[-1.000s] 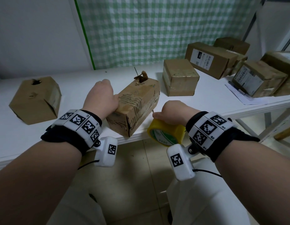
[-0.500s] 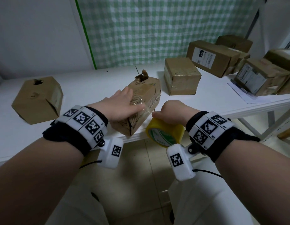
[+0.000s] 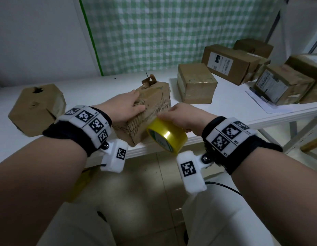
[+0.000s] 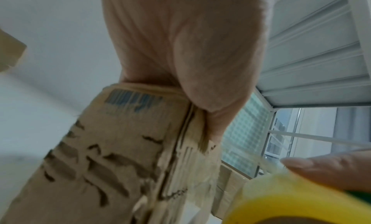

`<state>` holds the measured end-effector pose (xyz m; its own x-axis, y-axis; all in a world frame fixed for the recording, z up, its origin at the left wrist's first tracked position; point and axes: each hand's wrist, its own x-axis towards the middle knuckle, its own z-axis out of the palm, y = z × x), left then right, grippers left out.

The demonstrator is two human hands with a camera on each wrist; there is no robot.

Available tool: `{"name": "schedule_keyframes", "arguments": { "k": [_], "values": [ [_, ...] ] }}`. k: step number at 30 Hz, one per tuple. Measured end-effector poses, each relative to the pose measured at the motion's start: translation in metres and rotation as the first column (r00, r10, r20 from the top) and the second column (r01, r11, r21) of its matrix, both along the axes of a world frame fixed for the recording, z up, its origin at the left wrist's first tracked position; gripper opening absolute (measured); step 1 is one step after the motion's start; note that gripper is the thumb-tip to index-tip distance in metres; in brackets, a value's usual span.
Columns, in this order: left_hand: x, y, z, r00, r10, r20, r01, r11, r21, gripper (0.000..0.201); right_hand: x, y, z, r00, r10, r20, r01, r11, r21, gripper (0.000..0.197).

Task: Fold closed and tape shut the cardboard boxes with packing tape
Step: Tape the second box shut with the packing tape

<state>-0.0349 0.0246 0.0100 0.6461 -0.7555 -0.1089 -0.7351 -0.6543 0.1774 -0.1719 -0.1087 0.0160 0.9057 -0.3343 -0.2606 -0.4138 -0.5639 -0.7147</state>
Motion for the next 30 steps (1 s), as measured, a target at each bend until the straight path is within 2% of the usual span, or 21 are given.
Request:
{"name": "schedule_keyframes", "arguments": {
  "k": [2,4,8,12,14,18,23,27,28,30],
  "values": [
    [0.004,0.005,0.003,1.000,-0.015,0.014,0.015,1.000,-0.016,0.045,0.007,0.004,-0.001,1.000,-0.014,0.013,0.014,0.999,0.035,0.034],
    [0.006,0.010,0.003,1.000,-0.010,0.007,0.010,1.000,-0.024,0.047,0.013,0.008,-0.005,1.000,-0.024,0.015,0.023,0.996,0.081,0.038],
    [0.003,0.011,-0.001,0.995,0.007,-0.096,-0.002,0.999,0.046,0.064,0.018,0.013,-0.018,0.999,0.002,-0.033,0.005,0.982,0.188,0.041],
    [0.002,0.006,-0.012,0.997,0.004,-0.082,0.010,0.985,0.170,0.080,0.017,0.012,-0.023,0.996,0.016,-0.090,0.006,0.971,0.239,0.043],
    [0.003,0.007,-0.015,0.997,-0.002,-0.080,0.014,0.987,0.161,0.083,0.016,0.010,-0.024,0.995,0.016,-0.097,0.008,0.971,0.238,0.040],
    [0.009,0.012,-0.018,0.996,-0.048,-0.069,0.053,0.995,0.086,0.080,0.013,0.011,-0.026,0.996,-0.003,-0.092,0.028,0.962,0.271,0.023],
    [0.013,0.014,-0.017,0.991,-0.104,0.085,0.109,0.993,-0.053,0.072,0.015,0.020,-0.030,0.998,-0.034,-0.052,0.049,0.946,0.319,0.018],
    [0.002,0.023,-0.017,0.957,0.028,0.287,0.034,0.978,-0.207,0.050,0.019,0.026,-0.029,0.998,-0.044,-0.039,0.055,0.922,0.383,0.021],
    [-0.004,0.028,-0.016,0.950,0.096,0.298,-0.002,0.954,-0.301,0.044,0.019,0.028,-0.029,0.998,-0.046,-0.037,0.057,0.919,0.390,0.021],
    [-0.017,0.040,-0.014,0.932,0.246,0.267,-0.082,0.859,-0.505,0.026,0.020,0.029,-0.029,0.998,-0.048,-0.037,0.059,0.916,0.396,0.020]
  ]
}}
